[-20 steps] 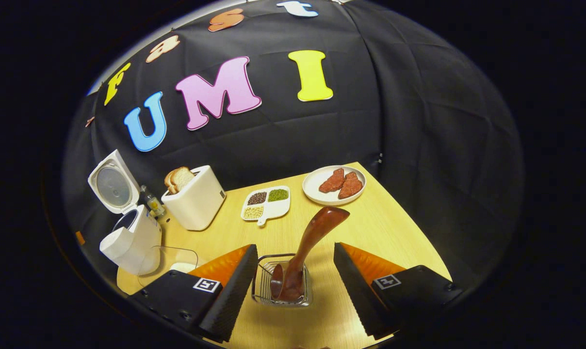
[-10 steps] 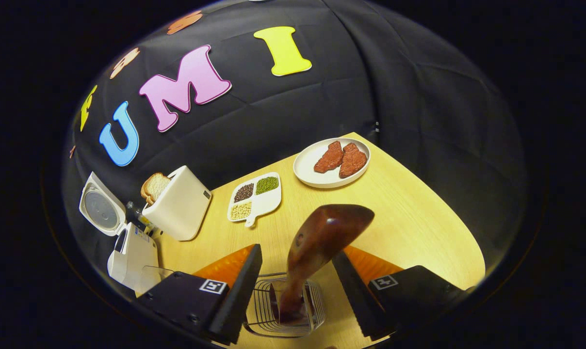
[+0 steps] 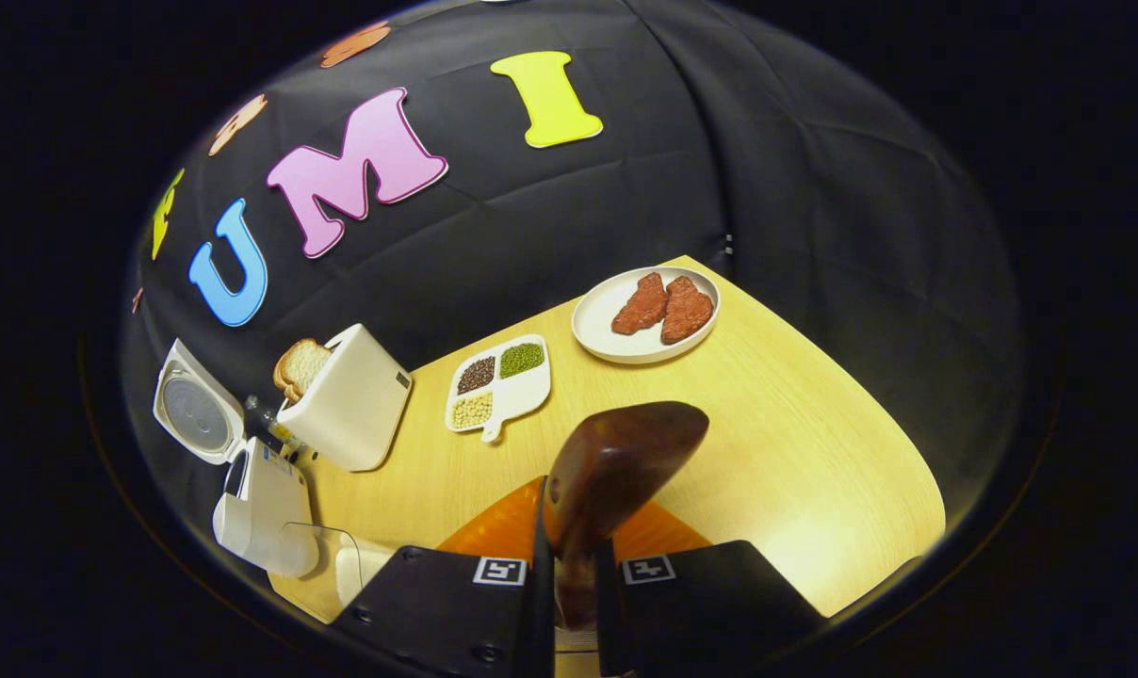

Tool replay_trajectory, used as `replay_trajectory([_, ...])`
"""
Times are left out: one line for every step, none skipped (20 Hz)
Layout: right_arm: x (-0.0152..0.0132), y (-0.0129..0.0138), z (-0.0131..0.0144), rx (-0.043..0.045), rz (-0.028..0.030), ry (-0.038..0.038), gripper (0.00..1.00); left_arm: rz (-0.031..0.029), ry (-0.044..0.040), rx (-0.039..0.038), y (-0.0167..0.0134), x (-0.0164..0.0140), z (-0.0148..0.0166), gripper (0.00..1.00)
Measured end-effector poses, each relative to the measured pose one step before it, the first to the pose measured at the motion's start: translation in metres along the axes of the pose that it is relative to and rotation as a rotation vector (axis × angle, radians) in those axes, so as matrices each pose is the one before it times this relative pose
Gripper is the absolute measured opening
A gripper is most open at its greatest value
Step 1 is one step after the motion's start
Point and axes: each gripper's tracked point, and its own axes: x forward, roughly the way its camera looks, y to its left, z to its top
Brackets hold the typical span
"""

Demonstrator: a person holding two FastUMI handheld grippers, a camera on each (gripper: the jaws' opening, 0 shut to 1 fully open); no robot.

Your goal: Close the left gripper, press the button to open the rice cooker; take a wooden spoon from the chopstick holder with the right hand, scoop a spoonful of rice and pour it into the rice cooker, then put the wooden spoon back into the chopstick holder.

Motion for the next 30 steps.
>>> replay_trajectory([-0.00492,0.00434,0.00435,-0.00848,0.01063,-0.01552,0.19,-0.00501,-0.01650,0.02378,0.00371,-0.00122,0.00482,0.96])
replay_trajectory([-0.00595,0.00443,0.00457,-0.01049,0.00206,-0.01925,0.19,-0.01168,-0.00688,0.02396,0.00227,-0.00107,0.00102,0.96])
replay_trajectory([-0.00570,0.00300,0.00644,-0.00514,-0.00227,-0.02293,0.19,-0.01032,-0.00995,0.02025,0.00469,-0.00172,0.00336,0.96])
replay_trajectory([-0.00527,0.00190,0.00638,-0.00389,-0.00963,-0.01855,0.19,-0.00713,-0.01501,0.01305,0.00635,-0.00136,0.00437,0.96])
replay_trajectory([-0.00584,0.00265,0.00611,-0.00093,-0.00861,-0.01321,0.19,-0.00755,-0.01319,0.00549,0.00640,-0.00142,0.00461,0.96])
replay_trajectory([-0.00624,0.00269,0.00477,0.00345,-0.01146,-0.01229,0.19,-0.00691,-0.00870,-0.00065,0.00696,-0.00065,0.00102,0.96])
replay_trajectory([-0.00796,0.00375,0.00702,0.00861,-0.00785,-0.01640,0.19,-0.00788,-0.00397,-0.00606,0.00620,0.00025,-0.00019,0.96])
replay_trajectory([-0.00759,0.00441,0.00581,0.00350,-0.00424,-0.01595,0.19,-0.01044,-0.00278,-0.01157,0.00476,0.00017,-0.00118,0.96])
replay_trajectory([-0.00732,0.00490,0.00553,-0.00729,-0.00241,-0.01200,0.19,-0.01200,-0.00168,-0.01446,0.00527,-0.00042,-0.00101,0.96])
replay_trajectory([-0.00806,0.00326,0.00350,-0.01462,-0.00750,-0.00456,0.19,-0.01056,0.00026,-0.00495,0.00486,-0.00001,-0.00211,0.96])
replay_trajectory([-0.00713,0.00262,0.00365,-0.01416,-0.01125,0.00202,0.19,-0.01007,-0.01809,0.01096,0.00479,-0.00060,0.00123,0.96])
replay_trajectory([-0.00721,0.00348,0.00502,-0.00804,-0.01001,-0.00567,0.19,-0.00903,-0.01989,0.01402,0.00552,0.00057,0.00289,0.96])
replay_trajectory([-0.00792,0.00529,0.00843,-0.00713,-0.00452,-0.01651,0.19,-0.01708,-0.01246,0.01213,0.00508,0.00138,0.00013,0.96])
replay_trajectory([-0.00692,0.00574,0.00716,-0.01206,-0.00336,-0.01827,0.19,-0.01846,-0.00997,0.00494,0.00456,0.00211,-0.00358,0.96])
replay_trajectory([-0.00779,0.00634,0.00493,-0.01669,-0.00245,-0.01106,0.19,-0.01227,-0.00173,-0.00181,0.00642,0.00174,-0.00356,0.96])
replay_trajectory([-0.00577,0.00794,0.00208,-0.01578,0.00236,-0.00630,0.19,-0.00787,0.00825,-0.00632,0.00825,0.00220,-0.00638,0.96])
replay_trajectory([-0.00728,0.01092,0.00399,-0.00811,0.01195,-0.00834,0.19,-0.00454,0.00884,-0.01245,0.00792,0.00022,-0.00587,0.96])
replay_trajectory([-0.00635,0.01205,0.00325,-0.00479,0.01377,-0.01110,0.19,-0.00304,0.00521,-0.01805,0.00817,-0.00108,-0.00408,0.96])
replay_trajectory([-0.00548,0.01164,0.00177,-0.00623,0.01290,-0.00961,0.19,-0.00368,0.00621,-0.02119,0.00797,-0.00155,-0.00308,0.96])
replay_trajectory([-0.00368,0.01082,-0.00155,-0.01028,0.01169,-0.00691,0.19,-0.00429,0.00908,-0.01700,0.00594,-0.00154,-0.00483,0.96])
replay_trajectory([-0.00341,0.01256,-0.00293,-0.01066,0.01291,-0.00079,0.19,0.00225,0.01374,-0.00390,0.00794,-0.00187,-0.00338,0.96])
replay_trajectory([-0.00152,0.01296,-0.00413,-0.00824,0.01131,0.00311,0.15,0.00004,0.00340,0.00861,0.00680,-0.00247,-0.00239,0.96])
replay_trajectory([0.00022,0.01178,-0.00465,-0.00477,0.01028,0.00441,0.19,-0.00355,-0.01017,0.01374,0.00528,-0.00198,0.00383,0.96])
replay_trajectory([0.00270,0.01121,-0.00360,-0.00179,0.00817,0.00180,0.19,-0.00615,-0.00697,0.01790,0.00420,0.00017,0.00304,0.96])
replay_trajectory([0.00330,0.01119,-0.00398,0.00224,0.00727,0.00467,0.19,-0.01247,-0.00033,0.01591,0.00286,0.00107,0.00129,0.96])
replay_trajectory([0.00438,0.01085,-0.00427,0.00332,0.01079,0.00148,0.19,-0.01547,0.00548,0.01292,0.00165,0.00280,-0.00124,0.96])
replay_trajectory([0.00437,0.01133,-0.00417,0.00050,0.01252,0.00388,0.19,-0.01602,0.00625,0.00906,0.00172,0.00344,0.00017,0.96])
replay_trajectory([0.00463,0.00889,-0.00629,-0.00197,0.01013,0.00491,0.19,-0.01713,0.00637,0.00621,0.00142,0.00550,-0.00049,0.96])
replay_trajectory([0.00390,0.00694,-0.00680,-0.00514,0.00243,0.00589,0.19,-0.01790,0.00858,0.00227,-0.00033,0.00497,0.00036,0.96])
replay_trajectory([0.00562,0.00549,-0.00740,-0.00564,0.00092,0.00708,0.19,-0.01936,0.01033,-0.00249,-0.00124,0.00474,-0.00179,0.96])
